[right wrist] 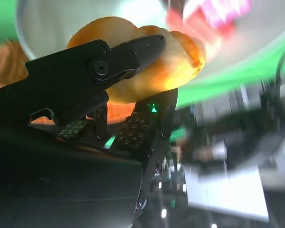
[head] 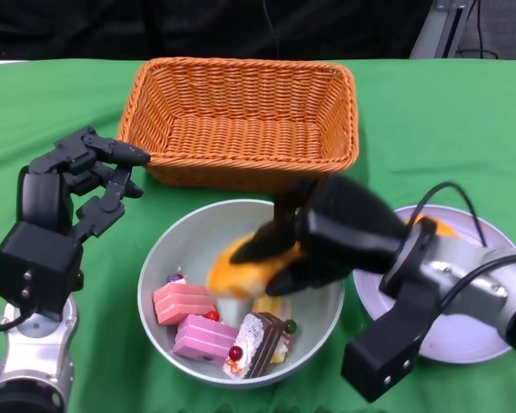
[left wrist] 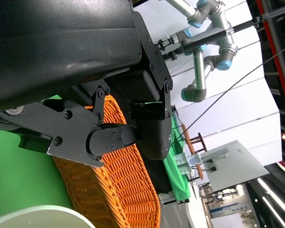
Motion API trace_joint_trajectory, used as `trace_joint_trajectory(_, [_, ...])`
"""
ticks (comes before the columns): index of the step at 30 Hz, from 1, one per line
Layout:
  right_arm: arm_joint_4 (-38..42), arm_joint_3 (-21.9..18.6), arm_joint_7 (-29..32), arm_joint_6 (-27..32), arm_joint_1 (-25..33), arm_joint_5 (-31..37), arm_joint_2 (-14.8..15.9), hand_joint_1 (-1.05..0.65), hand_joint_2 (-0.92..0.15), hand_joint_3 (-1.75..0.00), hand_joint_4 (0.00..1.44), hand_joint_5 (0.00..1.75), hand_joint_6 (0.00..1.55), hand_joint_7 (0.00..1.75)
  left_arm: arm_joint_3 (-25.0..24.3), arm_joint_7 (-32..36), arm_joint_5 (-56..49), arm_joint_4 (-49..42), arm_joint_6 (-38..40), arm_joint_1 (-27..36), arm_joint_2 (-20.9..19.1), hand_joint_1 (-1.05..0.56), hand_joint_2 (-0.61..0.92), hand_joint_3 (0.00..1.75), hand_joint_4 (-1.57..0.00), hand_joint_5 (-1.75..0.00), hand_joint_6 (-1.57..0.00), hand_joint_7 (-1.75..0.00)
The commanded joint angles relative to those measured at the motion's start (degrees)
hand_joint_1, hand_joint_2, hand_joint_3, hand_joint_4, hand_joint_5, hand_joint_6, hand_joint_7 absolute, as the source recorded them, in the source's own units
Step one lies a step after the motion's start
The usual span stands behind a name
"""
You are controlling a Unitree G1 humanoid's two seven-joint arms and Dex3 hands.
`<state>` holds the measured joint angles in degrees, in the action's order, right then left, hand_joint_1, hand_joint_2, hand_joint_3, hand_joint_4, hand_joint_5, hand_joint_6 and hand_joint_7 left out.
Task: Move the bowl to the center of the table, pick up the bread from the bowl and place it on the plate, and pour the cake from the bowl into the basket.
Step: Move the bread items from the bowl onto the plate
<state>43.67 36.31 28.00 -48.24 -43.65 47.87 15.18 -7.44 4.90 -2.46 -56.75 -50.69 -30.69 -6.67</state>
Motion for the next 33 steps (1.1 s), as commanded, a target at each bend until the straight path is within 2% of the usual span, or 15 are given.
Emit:
trace_joint_trajectory(1, [-1.75, -1.76, -1.42, -0.74, 1.55, -1.43, 1.30, -0.17, -0.92, -0.01, 0.79, 1.51, 1.02, 0.58, -0.38, -0.62, 0.41, -0.68, 0.00, -0.57, -1.34, -0.13, 0.83, 0.53, -0.86, -1.31, -0.93, -0.89])
trace_joint_trajectory(2, [-2.13, -2.42, -1.12, -0.91, 1.83, -1.77, 1.23, -0.17, -0.92, -0.01, 0.79, 1.50, 1.01, 0.60, -0.35, -0.51, 0.30, -0.82, 0.04, -0.59, -1.50, -0.13, 0.84, 0.52, -0.86, -1.31, -0.93, -0.89])
trace_joint_trajectory(4, [-2.65, -3.36, -0.79, -1.12, 2.23, -2.12, 1.11, -0.16, -0.89, -0.01, 0.86, 1.37, 1.02, 0.61, -0.32, -0.38, 0.15, -0.99, 0.08, -0.62, -1.70, -0.14, 0.85, 0.49, -0.86, -1.29, -0.93, -0.89])
trace_joint_trajectory(7, [-3.45, -4.63, -1.27, -1.40, 2.77, -2.92, 1.14, -0.16, -0.89, -0.01, 0.88, 1.33, 1.02, 0.60, -0.32, -0.50, 0.14, -1.02, 0.00, -0.62, -1.79, -0.14, 0.86, 0.47, -0.86, -1.29, -0.93, -0.89])
trace_joint_trajectory(9, [-4.29, -5.78, -1.93, -1.63, 3.27, -4.01, 1.25, -0.16, -0.89, 0.00, 0.82, 1.46, 0.98, 0.70, -0.28, -0.65, 0.17, -1.01, -0.09, -0.62, -1.86, -0.14, 0.86, 0.46, -0.87, -1.29, -0.92, -0.88])
trace_joint_trajectory(11, [-4.72, -6.30, -2.48, -1.65, 3.56, -4.29, 1.21, -0.16, -0.89, 0.00, 0.80, 1.49, 0.96, 0.73, -0.25, -0.67, 0.19, -1.01, -0.11, -0.62, -1.88, -0.14, 0.86, 0.45, -0.87, -1.29, -0.92, -0.89])
trace_joint_trajectory(25, [-5.24, -7.42, -3.69, -1.75, 4.06, -4.15, 0.87, -0.16, -0.89, 0.00, 0.80, 1.50, 0.93, 0.80, -0.20, -0.65, 0.23, -1.02, -0.12, -0.62, -1.90, -0.14, 0.87, 0.43, -0.86, -1.30, -0.92, -0.89])
trace_joint_trajectory(26, [-6.82, -9.21, -1.88, -2.27, 5.52, -5.09, 1.59, -0.16, -0.89, 0.00, 0.80, 1.50, 0.93, 0.80, -0.35, -1.06, 0.57, -1.01, 0.21, -0.54, -2.10, -0.14, 0.87, 0.43, -0.86, -1.30, -0.92, -0.89])
trace_joint_trajectory(27, [-8.06, -10.66, -0.59, -2.67, 6.67, -5.77, 2.09, -0.15, -0.88, 0.00, 0.86, 1.42, 0.94, 0.81, -0.46, -1.37, 0.83, -1.01, 0.45, -0.48, -2.24, -0.14, 0.88, 0.43, -0.86, -1.30, -0.92, -0.89])
trace_joint_trajectory(29, [-11.65, -15.00, 1.08, -3.47, 10.65, -9.08, 2.92, -0.15, -0.89, -0.01, 0.92, 1.38, 0.97, 0.83, -0.80, -2.35, 1.57, -1.29, 0.67, -0.38, -2.64, -0.13, 0.88, 0.43, -0.85, -1.30, -0.92, -0.90])
trace_joint_trajectory(33, [-16.59, -19.01, -1.44, -2.21, 15.05, -12.79, 2.94, -0.15, -0.89, -0.05, 0.89, 1.46, 0.93, 0.95, -0.94, -2.95, 1.69, -1.28, 1.06, -0.27, -2.95, -0.12, 0.88, 0.43, -0.84, -1.31, -0.91, -0.90])
